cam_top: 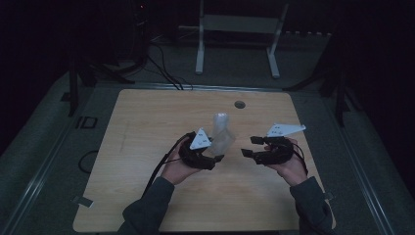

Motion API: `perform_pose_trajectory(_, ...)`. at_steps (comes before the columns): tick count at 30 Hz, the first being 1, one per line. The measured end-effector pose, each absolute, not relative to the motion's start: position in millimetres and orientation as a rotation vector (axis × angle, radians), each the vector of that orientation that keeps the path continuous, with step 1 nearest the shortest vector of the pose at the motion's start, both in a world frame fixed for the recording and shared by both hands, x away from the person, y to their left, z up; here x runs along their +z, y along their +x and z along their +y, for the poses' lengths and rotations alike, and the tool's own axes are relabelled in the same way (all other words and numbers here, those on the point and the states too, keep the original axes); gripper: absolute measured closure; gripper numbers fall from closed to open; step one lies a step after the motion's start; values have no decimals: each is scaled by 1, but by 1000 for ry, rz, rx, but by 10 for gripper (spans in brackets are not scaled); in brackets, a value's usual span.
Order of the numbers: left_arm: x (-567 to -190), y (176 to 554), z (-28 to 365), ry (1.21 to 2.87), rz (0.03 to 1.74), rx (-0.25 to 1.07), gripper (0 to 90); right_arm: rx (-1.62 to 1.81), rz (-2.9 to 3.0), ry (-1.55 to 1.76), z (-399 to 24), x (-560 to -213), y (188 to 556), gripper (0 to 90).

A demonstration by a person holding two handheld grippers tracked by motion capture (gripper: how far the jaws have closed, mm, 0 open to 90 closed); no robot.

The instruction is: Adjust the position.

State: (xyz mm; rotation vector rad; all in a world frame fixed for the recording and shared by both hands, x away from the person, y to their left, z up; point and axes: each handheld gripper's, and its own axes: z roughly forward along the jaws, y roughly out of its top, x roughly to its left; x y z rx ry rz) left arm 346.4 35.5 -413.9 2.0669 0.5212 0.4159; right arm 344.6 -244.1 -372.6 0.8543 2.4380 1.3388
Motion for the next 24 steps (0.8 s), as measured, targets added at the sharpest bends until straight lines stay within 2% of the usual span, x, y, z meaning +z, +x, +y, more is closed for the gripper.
perform_pose_trajectory(24, -409, 349, 36, 2152, 456, 425, 295, 1001, 2584, 682, -227, -363, 348, 371)
